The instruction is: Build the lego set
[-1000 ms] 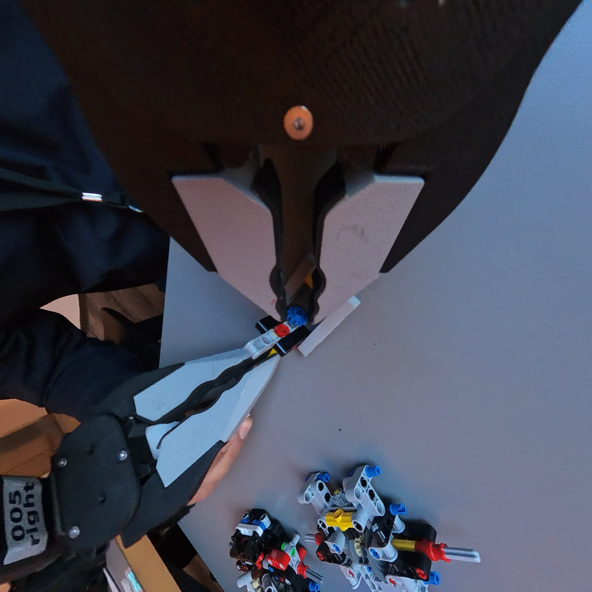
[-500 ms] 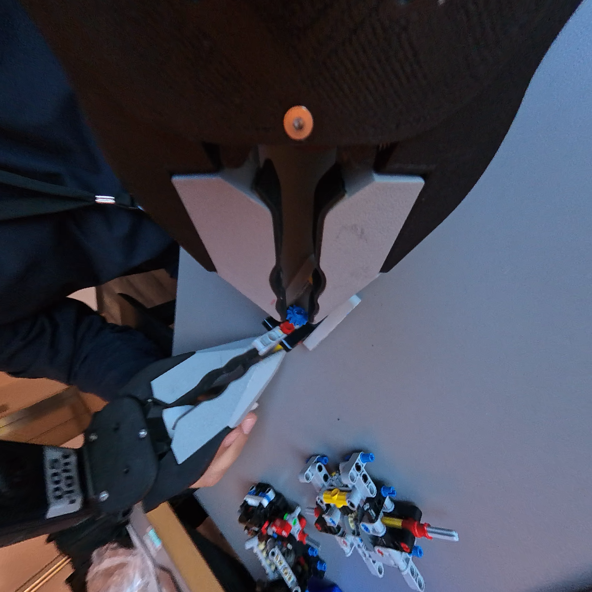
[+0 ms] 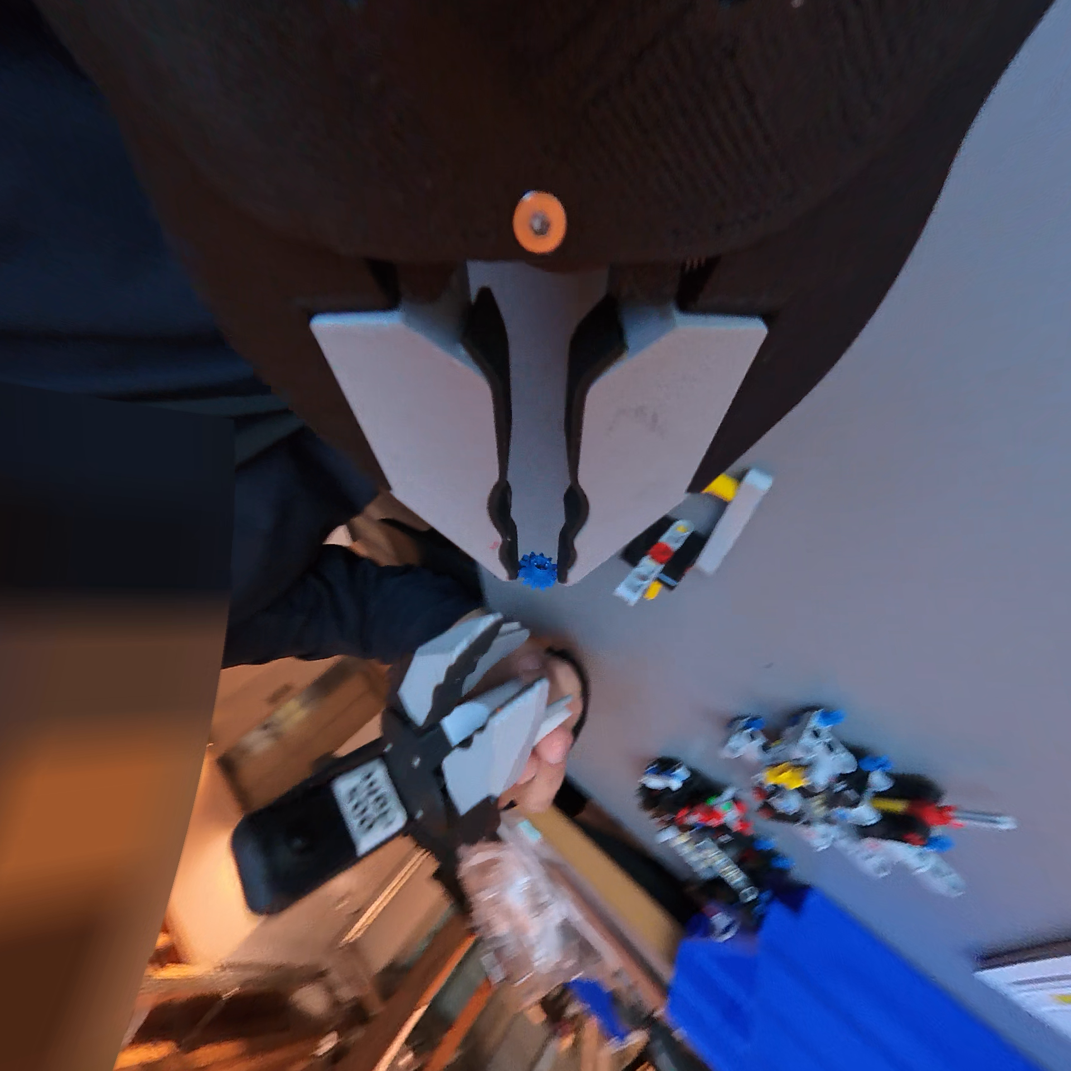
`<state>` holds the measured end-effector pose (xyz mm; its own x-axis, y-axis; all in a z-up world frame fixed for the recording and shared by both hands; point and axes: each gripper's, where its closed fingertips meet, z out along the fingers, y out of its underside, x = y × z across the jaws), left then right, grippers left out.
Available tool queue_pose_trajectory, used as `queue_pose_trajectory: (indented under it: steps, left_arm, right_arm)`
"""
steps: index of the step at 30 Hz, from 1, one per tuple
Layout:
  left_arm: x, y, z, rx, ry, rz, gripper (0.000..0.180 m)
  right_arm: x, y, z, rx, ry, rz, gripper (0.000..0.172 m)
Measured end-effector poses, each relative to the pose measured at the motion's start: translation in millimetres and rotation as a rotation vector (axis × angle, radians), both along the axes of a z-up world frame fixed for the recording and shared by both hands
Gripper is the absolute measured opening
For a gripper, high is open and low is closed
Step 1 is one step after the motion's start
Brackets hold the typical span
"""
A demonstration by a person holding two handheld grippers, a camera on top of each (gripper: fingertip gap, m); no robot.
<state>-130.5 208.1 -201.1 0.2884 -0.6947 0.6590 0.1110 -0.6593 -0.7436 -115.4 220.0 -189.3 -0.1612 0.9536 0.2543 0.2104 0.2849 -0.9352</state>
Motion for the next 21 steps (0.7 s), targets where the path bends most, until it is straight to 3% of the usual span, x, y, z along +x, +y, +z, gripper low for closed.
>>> queue_pose_trajectory:
  steps: [8, 12, 21]
  left_arm:
    - [12.1, -3.8, 0.6, -0.051, -0.038, -0.033, 0.011]
    - [15.8, -2.1, -4.2, -0.068, -0.009, -0.026, 0.011]
    - [14.1, 5.0, -8.4, -0.107, 0.029, 0.035, 0.011]
  right_arm:
    - [-15.0, -21.2, -10.8, 0.270, -0.028, -0.015, 0.022]
    - [-17.7, -17.9, -16.3, 0.388, -0.048, -0.060, 0.010]
    - [-18.6, -10.7, -20.3, 0.370, -0.071, -0.090, 0.009]
